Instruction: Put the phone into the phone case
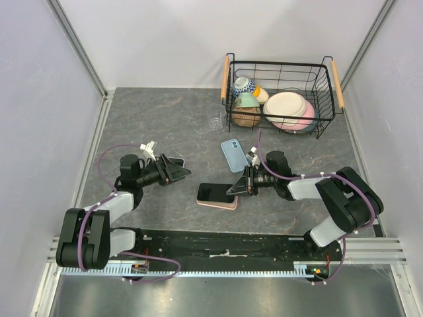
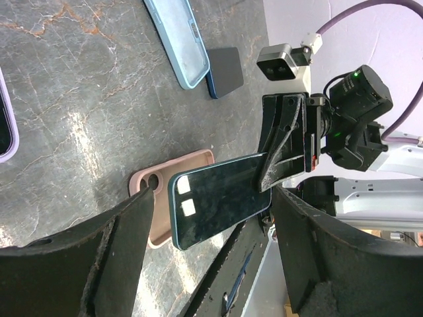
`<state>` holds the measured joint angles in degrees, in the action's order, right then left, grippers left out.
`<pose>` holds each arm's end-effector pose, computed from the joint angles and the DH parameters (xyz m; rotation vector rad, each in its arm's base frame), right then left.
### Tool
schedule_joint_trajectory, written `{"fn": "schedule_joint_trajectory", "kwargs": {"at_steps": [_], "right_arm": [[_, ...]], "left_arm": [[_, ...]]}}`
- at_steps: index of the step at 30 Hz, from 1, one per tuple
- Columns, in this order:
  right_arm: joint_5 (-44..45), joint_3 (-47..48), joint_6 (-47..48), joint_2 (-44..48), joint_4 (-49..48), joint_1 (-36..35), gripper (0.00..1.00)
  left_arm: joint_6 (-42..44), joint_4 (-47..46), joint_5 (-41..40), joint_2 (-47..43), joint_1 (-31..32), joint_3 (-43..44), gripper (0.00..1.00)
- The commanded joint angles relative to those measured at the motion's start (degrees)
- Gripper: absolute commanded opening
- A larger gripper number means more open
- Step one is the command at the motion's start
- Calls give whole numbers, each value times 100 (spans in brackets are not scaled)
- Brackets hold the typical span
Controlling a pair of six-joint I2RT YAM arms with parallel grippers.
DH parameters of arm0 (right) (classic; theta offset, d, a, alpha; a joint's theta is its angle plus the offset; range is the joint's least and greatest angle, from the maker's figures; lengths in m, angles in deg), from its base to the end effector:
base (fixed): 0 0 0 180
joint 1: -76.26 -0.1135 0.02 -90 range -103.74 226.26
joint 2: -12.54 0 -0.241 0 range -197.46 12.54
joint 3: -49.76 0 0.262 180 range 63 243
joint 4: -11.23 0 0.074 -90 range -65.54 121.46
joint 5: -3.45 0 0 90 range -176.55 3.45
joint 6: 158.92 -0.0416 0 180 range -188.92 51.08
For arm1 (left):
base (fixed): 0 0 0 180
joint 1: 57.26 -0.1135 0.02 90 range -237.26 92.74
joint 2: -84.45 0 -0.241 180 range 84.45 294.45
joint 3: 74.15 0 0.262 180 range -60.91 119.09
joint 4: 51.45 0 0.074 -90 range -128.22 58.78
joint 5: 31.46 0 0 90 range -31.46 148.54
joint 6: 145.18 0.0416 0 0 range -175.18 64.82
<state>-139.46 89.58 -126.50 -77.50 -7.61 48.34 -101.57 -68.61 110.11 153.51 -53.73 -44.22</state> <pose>0.2252 0.1569 0.1016 -0.0334 2.4561 1.7660 0.2273 -0.0467 0.1359 -0.1223 2.0756 -1.4287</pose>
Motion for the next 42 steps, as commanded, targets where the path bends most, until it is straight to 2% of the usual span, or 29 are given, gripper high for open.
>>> {"fn": "schedule_joint_trajectory", "kwargs": {"at_steps": [1, 6, 20, 31, 42], "right_arm": [[-27, 267, 579, 153, 489, -20, 0], [122, 540, 1117, 92, 1342, -20, 0], [324, 681, 1285, -260, 1880, -11, 0], [448, 698, 1232, -400, 1880, -3, 0], [281, 1103, 1267, -751, 1889, 24, 0]], "left_arm": [[-45, -265, 160, 82, 34, 36, 79], [-37, -266, 143, 108, 60, 10, 78], [7, -283, 72, 284, 174, 54, 77], [42, -283, -33, 354, 358, 54, 77], [104, -222, -165, 679, 728, 221, 76]]}}
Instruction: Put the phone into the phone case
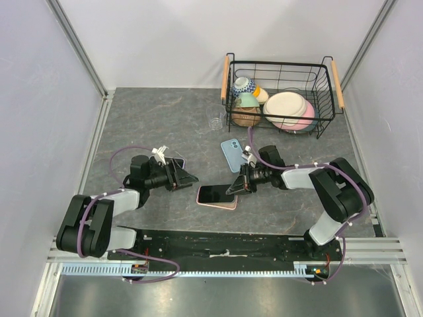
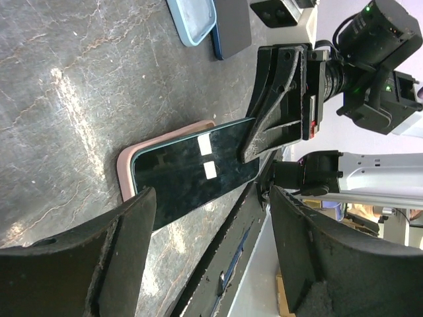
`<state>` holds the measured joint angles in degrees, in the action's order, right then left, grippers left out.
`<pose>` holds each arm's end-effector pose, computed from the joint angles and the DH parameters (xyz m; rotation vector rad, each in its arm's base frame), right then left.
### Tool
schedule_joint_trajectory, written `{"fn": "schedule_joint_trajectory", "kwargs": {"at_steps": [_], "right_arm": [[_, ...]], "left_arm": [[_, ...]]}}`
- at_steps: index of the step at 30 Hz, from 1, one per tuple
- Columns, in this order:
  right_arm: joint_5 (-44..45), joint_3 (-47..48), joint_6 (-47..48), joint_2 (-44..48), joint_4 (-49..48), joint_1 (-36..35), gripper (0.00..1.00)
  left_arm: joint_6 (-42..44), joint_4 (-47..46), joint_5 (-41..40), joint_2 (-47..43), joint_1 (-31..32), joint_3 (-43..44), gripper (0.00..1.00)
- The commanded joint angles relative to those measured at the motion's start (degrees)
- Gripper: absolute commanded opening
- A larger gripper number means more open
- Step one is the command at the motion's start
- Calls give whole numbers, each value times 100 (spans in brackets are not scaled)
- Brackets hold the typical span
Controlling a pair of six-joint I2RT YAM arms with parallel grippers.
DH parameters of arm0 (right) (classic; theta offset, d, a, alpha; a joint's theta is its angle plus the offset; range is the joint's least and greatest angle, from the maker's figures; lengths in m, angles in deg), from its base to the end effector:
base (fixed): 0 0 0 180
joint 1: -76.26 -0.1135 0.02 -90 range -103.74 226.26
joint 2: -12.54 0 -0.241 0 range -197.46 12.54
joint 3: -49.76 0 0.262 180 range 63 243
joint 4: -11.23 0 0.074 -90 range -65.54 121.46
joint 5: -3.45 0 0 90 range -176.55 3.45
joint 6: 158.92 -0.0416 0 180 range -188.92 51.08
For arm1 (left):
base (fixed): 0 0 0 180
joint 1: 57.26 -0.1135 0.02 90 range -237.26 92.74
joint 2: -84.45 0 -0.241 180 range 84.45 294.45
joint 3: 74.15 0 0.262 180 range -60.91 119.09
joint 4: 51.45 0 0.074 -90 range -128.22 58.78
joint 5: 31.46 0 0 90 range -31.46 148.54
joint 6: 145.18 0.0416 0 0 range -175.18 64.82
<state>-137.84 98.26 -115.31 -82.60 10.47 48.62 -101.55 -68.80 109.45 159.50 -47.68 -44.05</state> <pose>0.2428 0.1638 0.0912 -0.0749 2.6249 1.6169 0.2235 -0.0705 0.1148 -0.0888 2.1973 -1.4886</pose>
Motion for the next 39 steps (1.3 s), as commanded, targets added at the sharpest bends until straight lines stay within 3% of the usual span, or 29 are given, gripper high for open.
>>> {"fn": "schedule_joint_trajectory", "kwargs": {"at_steps": [1, 21, 39], "right_arm": [[93, 253, 174, -286, 99, -5, 0], [276, -28, 25, -779, 275, 4, 0], [1006, -108, 324, -1157, 125, -31, 0]], "left_arm": [[110, -176, -99, 124, 140, 221, 76], [93, -158, -758, 959, 791, 441, 72], [524, 932, -1330, 704, 791, 599, 71]]}}
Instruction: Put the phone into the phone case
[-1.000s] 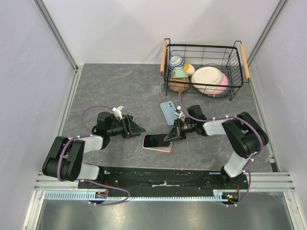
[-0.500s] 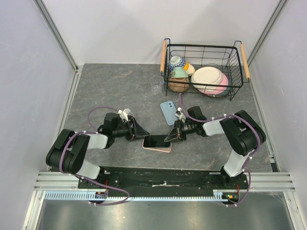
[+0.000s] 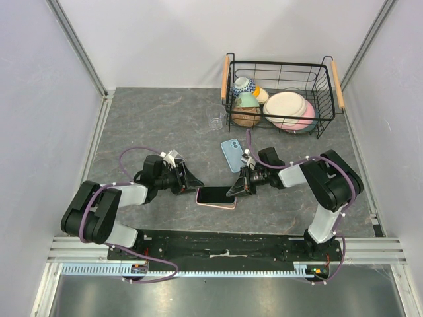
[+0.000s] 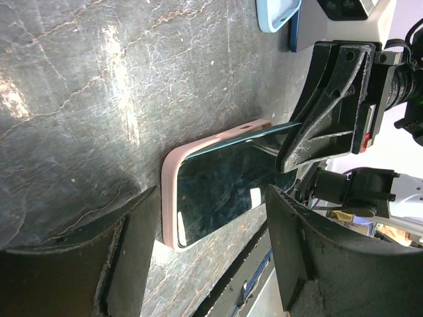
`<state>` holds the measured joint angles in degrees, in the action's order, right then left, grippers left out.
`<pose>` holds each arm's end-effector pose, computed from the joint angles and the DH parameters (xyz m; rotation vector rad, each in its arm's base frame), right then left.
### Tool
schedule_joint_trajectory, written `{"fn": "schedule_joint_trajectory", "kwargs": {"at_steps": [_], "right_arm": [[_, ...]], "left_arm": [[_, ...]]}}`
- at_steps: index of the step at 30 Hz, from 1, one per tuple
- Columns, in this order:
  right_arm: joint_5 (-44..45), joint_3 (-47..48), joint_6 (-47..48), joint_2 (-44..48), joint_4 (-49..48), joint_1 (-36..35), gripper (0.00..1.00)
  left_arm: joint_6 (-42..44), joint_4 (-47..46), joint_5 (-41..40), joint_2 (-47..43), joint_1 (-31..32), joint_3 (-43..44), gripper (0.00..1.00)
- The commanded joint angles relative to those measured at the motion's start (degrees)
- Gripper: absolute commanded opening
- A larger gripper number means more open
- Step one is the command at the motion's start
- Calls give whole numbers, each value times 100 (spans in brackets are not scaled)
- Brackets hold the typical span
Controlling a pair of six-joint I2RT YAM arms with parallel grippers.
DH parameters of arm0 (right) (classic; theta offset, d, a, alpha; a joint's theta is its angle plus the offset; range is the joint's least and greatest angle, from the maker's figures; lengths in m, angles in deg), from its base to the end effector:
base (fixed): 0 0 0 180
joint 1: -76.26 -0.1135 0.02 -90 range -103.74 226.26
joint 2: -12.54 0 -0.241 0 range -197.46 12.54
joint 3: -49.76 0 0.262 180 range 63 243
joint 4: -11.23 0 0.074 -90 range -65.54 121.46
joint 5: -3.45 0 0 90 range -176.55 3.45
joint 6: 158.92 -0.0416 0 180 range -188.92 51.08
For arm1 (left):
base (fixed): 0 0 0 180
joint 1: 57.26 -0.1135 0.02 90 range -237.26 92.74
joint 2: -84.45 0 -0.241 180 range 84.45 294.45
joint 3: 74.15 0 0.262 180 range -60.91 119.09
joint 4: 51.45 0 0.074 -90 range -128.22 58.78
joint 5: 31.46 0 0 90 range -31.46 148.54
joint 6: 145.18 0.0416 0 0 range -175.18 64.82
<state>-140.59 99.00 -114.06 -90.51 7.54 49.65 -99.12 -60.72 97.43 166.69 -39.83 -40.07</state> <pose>0.2462 0.1610 0.0613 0.0567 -2.6680 -1.6422 0.2260 -0.0983 0.0903 -0.1548 2.4112 -1.3047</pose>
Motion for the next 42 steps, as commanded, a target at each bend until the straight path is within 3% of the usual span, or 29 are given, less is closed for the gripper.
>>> {"fn": "schedule_joint_trajectory", "kwargs": {"at_steps": [1, 13, 23, 28, 42], "right_arm": [[1308, -165, 234, -418, 401, -143, 0], [1361, 160, 102, -1103, -4, -556, 0], [1519, 591, 454, -1367, 541, -705, 0], [1677, 811, 664, -1473, 892, -889, 0], [2134, 1075, 1174, -1605, 1657, -1083, 1]], "left_arm": [[272, 115, -102, -15, 6, 210, 71], [369, 439, -48, -129, 6, 324, 71], [1072, 1915, -1339, -1121, 6, 755, 71], [1274, 2354, -1543, -1596, 15, 887, 71], [835, 1609, -1429, -1008, 884, 895, 70]]}}
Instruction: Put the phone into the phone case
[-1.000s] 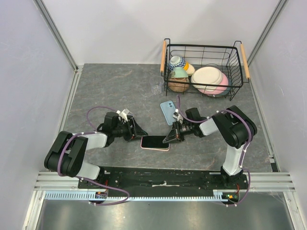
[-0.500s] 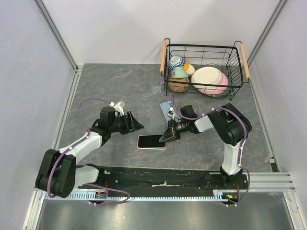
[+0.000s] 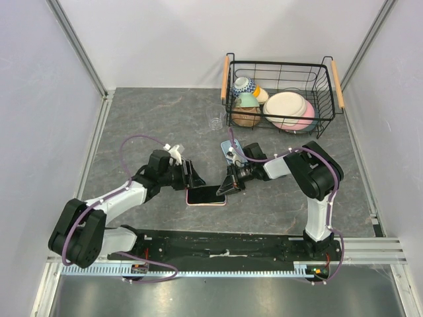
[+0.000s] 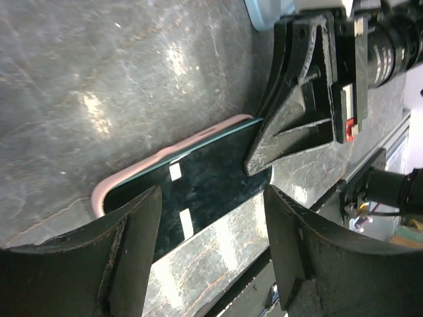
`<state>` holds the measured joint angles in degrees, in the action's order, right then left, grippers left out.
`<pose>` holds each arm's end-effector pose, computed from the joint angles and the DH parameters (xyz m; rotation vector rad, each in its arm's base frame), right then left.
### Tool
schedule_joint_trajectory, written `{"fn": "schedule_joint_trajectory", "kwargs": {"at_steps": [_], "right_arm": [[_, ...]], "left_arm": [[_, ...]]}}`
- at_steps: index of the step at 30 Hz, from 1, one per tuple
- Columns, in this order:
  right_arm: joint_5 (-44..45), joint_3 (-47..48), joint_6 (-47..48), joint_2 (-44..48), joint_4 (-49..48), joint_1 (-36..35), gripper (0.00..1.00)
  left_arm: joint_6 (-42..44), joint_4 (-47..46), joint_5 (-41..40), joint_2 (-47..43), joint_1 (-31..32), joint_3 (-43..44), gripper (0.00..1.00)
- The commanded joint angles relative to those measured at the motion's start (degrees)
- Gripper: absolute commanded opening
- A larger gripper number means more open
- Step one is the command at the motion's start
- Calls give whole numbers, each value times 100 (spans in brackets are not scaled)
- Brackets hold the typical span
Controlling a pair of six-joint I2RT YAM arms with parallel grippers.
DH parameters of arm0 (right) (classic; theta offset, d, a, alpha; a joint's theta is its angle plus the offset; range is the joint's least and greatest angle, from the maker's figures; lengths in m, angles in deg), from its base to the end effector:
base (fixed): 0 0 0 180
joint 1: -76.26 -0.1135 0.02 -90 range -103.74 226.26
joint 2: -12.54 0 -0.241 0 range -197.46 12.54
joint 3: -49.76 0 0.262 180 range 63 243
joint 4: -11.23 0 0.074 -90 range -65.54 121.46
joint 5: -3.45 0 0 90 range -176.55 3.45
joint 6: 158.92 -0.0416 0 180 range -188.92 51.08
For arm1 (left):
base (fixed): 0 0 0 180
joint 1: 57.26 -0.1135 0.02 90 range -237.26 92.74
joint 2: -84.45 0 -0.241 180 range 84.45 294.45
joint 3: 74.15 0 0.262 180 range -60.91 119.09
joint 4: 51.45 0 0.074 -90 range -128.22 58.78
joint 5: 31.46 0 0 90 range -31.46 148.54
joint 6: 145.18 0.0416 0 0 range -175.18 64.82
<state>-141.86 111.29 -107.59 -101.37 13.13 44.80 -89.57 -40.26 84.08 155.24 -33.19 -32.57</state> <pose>0.2676 0.2038 0.0470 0.2743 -2.6193 -1.5945 0.2249 -0.1201 0.1409 0.0345 2.4122 -1.0159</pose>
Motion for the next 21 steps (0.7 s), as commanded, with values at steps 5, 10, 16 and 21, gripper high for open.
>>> {"fn": "schedule_joint_trajectory", "kwargs": {"at_steps": [5, 10, 16, 21], "right_arm": [[2419, -189, 563, -457, 1124, -607, 1], [2472, -101, 738, -457, 1388, -659, 3], [2701, -30, 967, -395, 1713, -677, 4], [2815, -66, 994, -237, 1775, -695, 6]], "left_arm": [[-103, -490, -93, 409, 501, 330, 67], [90, -271, -154, 726, 703, 558, 65], [170, -218, -40, 998, 774, 673, 53], [205, -156, -5, 1192, 792, 664, 36]]}}
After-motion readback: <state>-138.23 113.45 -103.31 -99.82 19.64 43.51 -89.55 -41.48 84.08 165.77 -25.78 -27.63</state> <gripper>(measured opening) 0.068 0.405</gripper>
